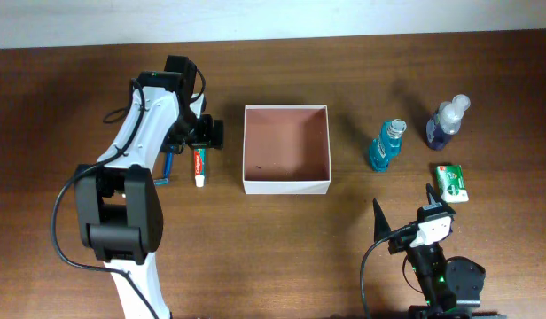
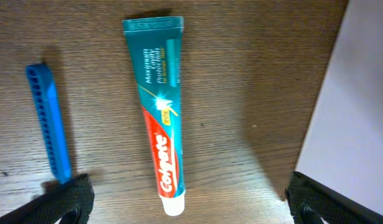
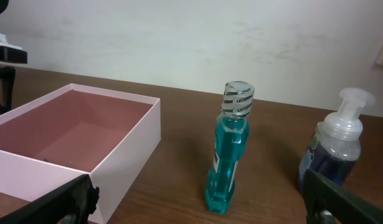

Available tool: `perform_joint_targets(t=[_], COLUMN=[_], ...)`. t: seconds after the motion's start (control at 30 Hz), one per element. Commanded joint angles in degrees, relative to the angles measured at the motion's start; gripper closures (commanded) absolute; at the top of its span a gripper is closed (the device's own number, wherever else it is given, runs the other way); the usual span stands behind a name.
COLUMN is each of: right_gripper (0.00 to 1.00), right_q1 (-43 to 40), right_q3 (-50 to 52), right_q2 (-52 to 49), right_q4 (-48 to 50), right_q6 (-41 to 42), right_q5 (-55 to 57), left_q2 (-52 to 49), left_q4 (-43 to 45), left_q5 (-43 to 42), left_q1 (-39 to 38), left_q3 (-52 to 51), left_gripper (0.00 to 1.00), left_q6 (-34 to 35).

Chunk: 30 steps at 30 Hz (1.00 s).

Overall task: Pack container
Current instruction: 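Lower the left gripper and close it on the toothpaste tube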

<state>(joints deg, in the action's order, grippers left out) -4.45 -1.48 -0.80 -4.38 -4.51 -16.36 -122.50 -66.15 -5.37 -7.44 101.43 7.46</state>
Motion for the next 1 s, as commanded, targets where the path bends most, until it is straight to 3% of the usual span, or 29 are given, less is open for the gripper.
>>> perform_joint_targets(t=[0.0,0.97], right_gripper=[0.02,0.02], right_q1=[0.22,0.22], right_q3=[0.57,0.57], right_q2=[0.44,0.44], right_q4=[0.11,0.11], right_q6=[0.24,0.24], right_q5=[0.48,0.48], left_q2=[-0.39,-3.3], left_q4=[0.59,0.7], left_q5=[-2.34,2.73], left_q1=[0.2,0.11], left_q3=[-0.28,-1.33], left_gripper=[0.01,0.01], left_q6=[-0.94,-0.92])
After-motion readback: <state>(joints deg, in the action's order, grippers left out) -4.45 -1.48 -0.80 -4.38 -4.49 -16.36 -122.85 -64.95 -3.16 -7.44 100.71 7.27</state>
